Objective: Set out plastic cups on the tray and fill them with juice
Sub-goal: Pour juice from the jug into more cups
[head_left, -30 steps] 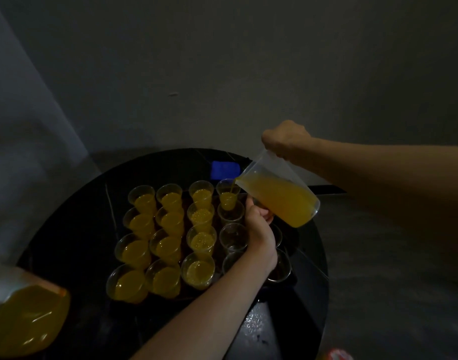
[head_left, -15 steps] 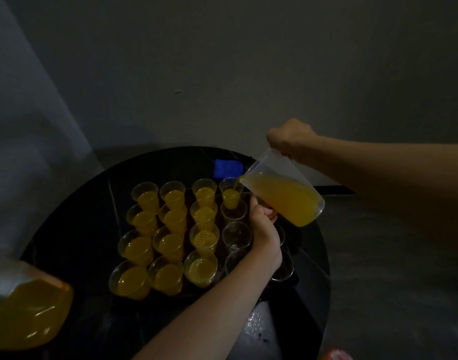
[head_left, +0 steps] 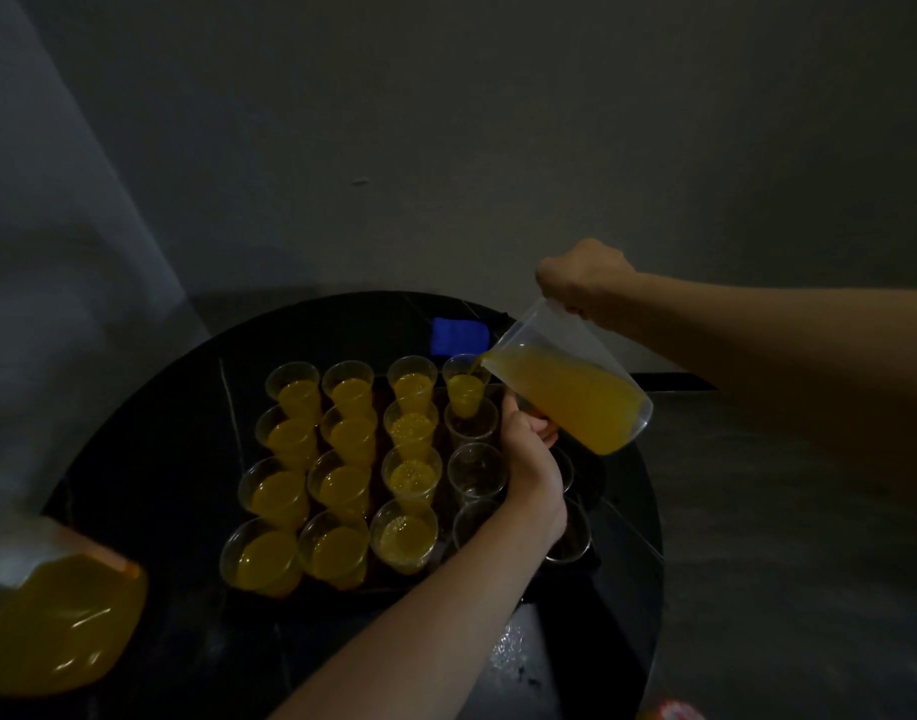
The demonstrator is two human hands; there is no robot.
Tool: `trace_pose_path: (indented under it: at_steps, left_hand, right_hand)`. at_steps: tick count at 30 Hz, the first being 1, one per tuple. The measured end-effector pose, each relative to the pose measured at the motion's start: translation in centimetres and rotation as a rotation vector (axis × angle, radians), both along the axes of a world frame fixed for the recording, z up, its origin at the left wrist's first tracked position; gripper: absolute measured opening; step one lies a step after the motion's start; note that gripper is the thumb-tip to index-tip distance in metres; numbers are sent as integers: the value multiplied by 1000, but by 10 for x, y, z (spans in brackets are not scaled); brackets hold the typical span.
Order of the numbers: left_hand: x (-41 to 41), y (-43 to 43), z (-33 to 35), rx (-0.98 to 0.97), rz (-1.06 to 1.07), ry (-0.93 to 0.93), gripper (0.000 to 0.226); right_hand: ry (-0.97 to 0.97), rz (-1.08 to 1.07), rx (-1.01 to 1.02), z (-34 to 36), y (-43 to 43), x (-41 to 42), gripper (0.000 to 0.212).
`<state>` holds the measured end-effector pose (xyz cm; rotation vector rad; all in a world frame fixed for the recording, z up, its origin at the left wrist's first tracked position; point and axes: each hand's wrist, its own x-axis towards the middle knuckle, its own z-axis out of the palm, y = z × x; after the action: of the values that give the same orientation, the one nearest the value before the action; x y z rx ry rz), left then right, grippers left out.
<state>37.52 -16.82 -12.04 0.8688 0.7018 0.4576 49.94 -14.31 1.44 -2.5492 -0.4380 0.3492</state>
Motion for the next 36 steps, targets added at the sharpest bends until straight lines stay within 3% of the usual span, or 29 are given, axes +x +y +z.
trace_pose_path:
  at_steps: [15, 36]
  left_hand:
    - [1, 1, 6, -41, 12, -19, 56]
    - [-34, -17, 34, -35, 39, -65, 64]
  right_hand:
    - [-16, -7, 11, 4, -3, 2, 36]
    - [4, -44, 215, 18, -47, -29, 25]
